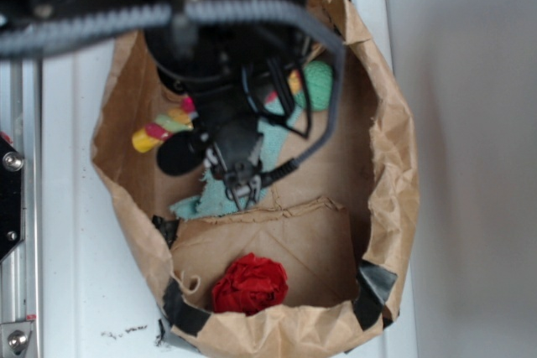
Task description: Grab the multicolored rope.
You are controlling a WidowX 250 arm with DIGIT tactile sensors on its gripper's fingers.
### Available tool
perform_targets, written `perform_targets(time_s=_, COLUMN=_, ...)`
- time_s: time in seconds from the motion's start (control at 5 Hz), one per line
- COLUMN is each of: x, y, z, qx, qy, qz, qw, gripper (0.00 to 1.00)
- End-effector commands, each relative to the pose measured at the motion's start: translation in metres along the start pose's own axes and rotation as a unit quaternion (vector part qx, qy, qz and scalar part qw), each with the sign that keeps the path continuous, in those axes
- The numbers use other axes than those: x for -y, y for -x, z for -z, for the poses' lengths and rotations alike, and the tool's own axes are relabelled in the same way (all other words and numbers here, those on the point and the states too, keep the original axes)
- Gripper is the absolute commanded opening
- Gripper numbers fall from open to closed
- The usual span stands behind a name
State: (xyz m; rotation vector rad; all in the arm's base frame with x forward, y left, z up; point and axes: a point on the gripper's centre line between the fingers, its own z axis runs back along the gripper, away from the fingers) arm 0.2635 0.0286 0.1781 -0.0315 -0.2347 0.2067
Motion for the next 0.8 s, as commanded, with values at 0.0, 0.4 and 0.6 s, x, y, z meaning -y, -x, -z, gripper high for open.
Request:
perform_targets(time_s=0.0, x=0.002, y=-0.010, z=-0.035, qx=0.074, qy=-0.002, qz=0.047, qw=0.996, gripper=0.00)
perform_targets(time_s=0.4, x=-0.003, y=-0.026, z=-0.034, qx=0.065, qy=0.006, qz=0.025, qw=0.998, gripper=0.00)
perform_targets(time_s=0.6, x=-0.003, y=-0.027, z=-0.033, qx=0.068, qy=0.010, qz=0.022, qw=0.997, gripper=0.00)
